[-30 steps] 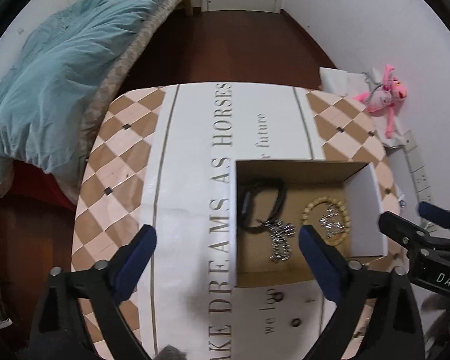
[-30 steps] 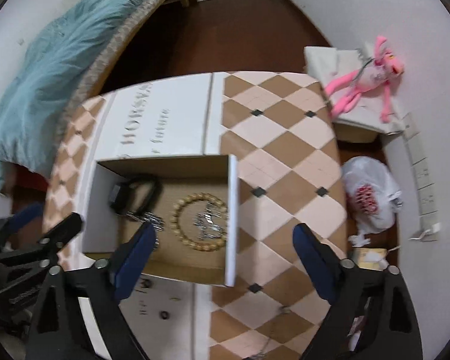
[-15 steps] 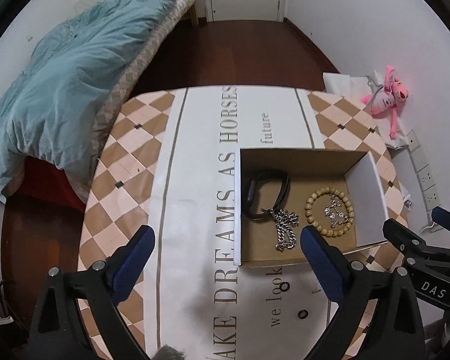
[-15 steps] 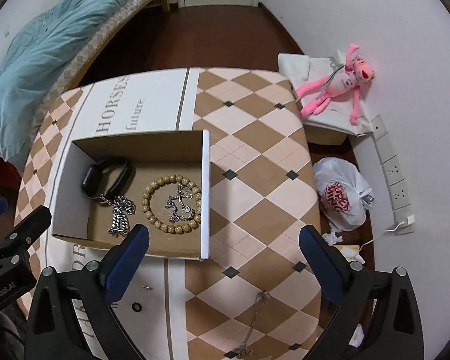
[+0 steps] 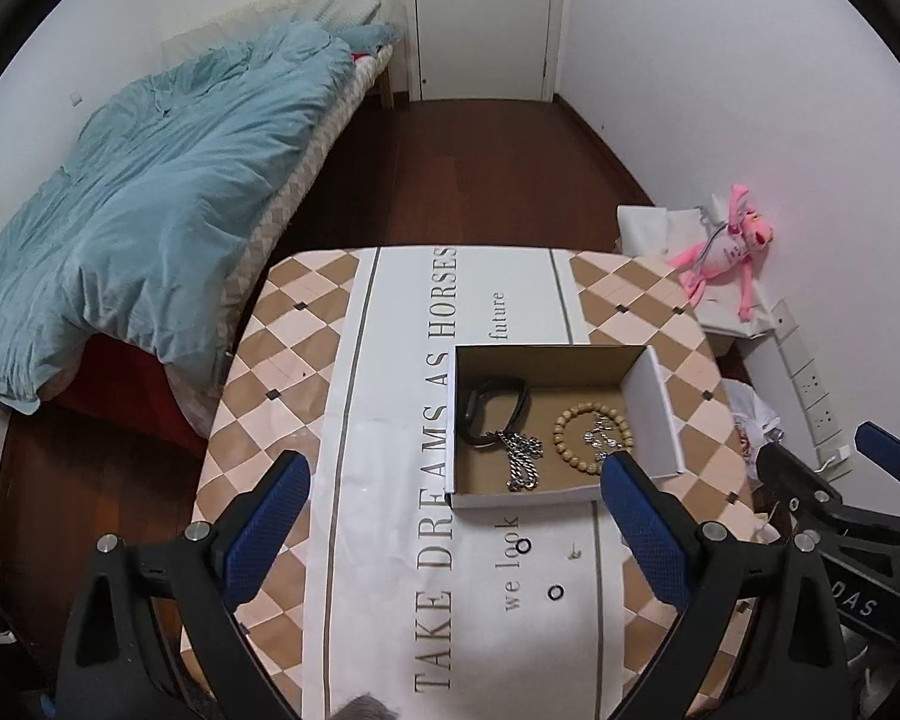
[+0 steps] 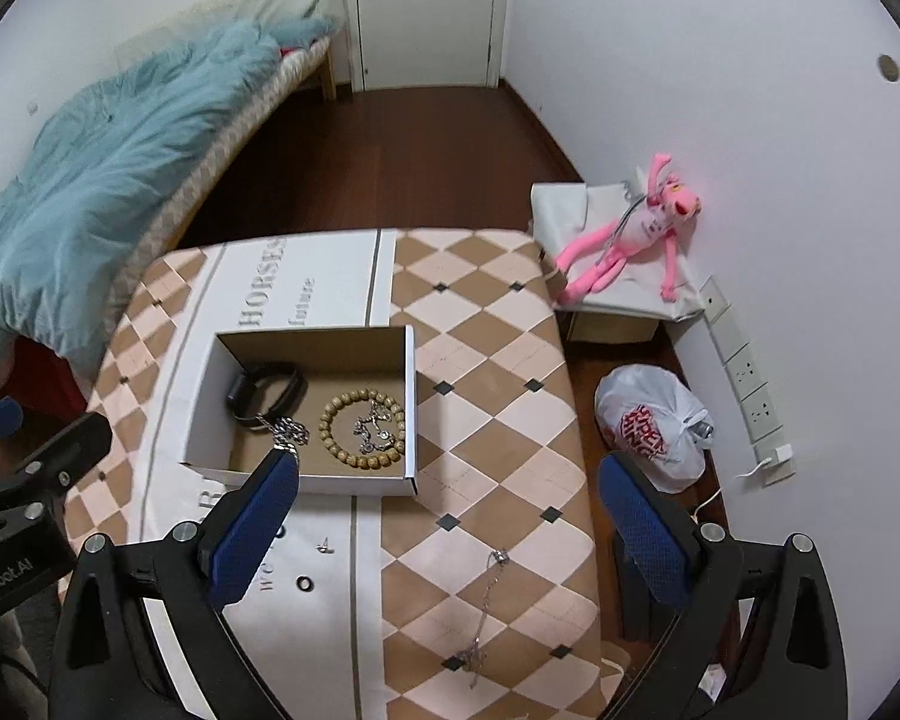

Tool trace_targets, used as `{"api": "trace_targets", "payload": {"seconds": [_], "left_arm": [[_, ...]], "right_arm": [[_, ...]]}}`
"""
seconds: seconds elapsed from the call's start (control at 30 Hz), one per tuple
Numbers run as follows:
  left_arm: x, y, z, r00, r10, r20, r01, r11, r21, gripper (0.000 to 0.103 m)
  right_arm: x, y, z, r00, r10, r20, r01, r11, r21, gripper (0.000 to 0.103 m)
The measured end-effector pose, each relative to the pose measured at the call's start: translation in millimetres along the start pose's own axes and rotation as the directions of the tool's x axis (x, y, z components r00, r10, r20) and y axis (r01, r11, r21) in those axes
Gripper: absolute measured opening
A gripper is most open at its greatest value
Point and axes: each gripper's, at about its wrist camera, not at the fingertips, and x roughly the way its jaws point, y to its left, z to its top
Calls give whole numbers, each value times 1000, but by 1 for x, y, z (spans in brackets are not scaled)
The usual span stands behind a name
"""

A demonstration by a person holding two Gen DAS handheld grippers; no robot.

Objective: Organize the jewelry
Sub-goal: 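Withdraw both grippers from the box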

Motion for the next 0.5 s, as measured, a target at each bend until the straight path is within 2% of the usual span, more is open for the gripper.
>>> {"api": "trace_targets", "payload": {"seconds": [0.27, 0.5], "left_arm": [[-29, 3, -16, 1000, 0, 28, 0, 1000, -7, 99], [-34, 6, -35, 998, 51, 24, -50, 998, -23, 99]], "right_arm": [[-43, -1, -12, 997, 4, 73, -3, 1000, -6, 101], [-54, -12, -29, 996, 58, 72, -61, 997, 42, 101]]}}
